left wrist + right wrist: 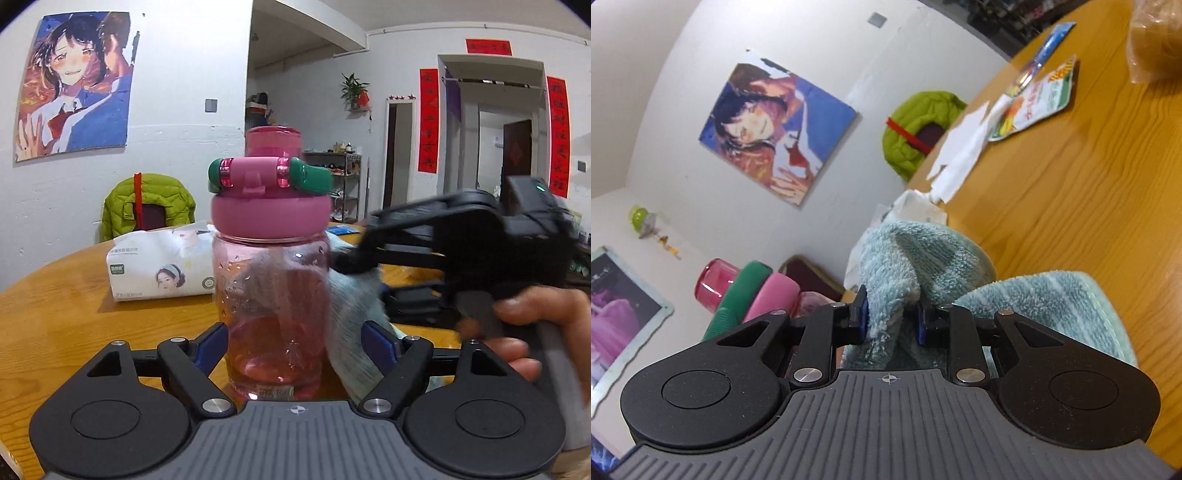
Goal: Clean container
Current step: 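Rub the towel up and down the bottle side with the right gripper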
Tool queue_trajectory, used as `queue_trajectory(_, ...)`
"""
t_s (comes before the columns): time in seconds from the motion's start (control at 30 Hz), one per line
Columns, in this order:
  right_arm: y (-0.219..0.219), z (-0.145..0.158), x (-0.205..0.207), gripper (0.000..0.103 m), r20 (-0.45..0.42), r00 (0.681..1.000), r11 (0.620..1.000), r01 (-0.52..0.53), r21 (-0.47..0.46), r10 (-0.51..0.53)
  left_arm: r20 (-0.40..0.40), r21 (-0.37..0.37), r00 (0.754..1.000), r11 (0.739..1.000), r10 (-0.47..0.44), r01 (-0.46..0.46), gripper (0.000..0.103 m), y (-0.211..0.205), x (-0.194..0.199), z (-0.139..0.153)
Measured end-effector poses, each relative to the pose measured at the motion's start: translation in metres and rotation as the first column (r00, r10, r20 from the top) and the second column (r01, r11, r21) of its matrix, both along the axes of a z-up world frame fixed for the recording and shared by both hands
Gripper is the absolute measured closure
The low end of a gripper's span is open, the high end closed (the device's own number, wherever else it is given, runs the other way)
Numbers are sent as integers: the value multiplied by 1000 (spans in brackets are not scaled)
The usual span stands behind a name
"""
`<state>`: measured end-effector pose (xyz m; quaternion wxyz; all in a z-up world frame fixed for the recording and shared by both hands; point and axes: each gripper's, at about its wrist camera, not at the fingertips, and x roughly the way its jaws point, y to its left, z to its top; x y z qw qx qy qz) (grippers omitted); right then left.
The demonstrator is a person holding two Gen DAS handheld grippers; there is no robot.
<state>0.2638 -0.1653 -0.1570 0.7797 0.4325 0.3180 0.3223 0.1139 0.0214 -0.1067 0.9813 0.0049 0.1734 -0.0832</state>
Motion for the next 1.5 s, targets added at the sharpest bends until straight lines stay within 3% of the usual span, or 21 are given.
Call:
queue_trajectory(0.27,0,5,-9,76,-12,1000,999,-1,-53,0,4,-34,1000,999,24,-24,24,13,7,0)
queue_trajectory(0.43,-3,7,-9,76,9,1000,997,28,-76,-27,-13,1,1000,1000,9,-9,36,11,9,-2)
queue_trajectory(0.97,-5,-16,-4,77,-89,996,997,-13,76,19,-5,7,1000,1000,-5,6,37,11,6,-4)
queue_trajectory(1.03,5,-22,0,76,-152,988,997,-17,-75,6,-6,5,1000,1000,-6,6,37,11,6,-4)
queue_trajectory(1.13,8,-13,-6,75,-86,996,993,-6,-120,-4,-6,6,1000,1000,-5,5,37,11,7,-4)
queue_trajectory(1.17,4,-9,-9,75,-53,999,997,3,-82,-7,-6,5,1000,1000,-6,6,37,11,7,-4)
queue_trajectory(1.23,-9,-4,-15,75,28,1000,996,-2,92,-1,-6,5,1000,1000,-5,5,37,11,8,-4)
queue_trajectory(1.3,-24,1,-22,75,111,994,962,-24,273,-6,-5,7,1000,1000,-5,5,37,10,7,-4)
queue_trajectory(1.33,-27,0,-22,75,120,993,948,-38,316,0,-5,7,1000,1000,-5,5,37,10,7,-4)
queue_trajectory(1.43,-32,-4,-18,75,114,993,914,-77,398,34,-4,8,1000,1000,-5,5,37,10,7,-4)
queue_trajectory(1.5,-25,-11,-14,75,40,998,944,-54,324,44,-4,8,1000,1000,-5,5,37,10,8,-4)
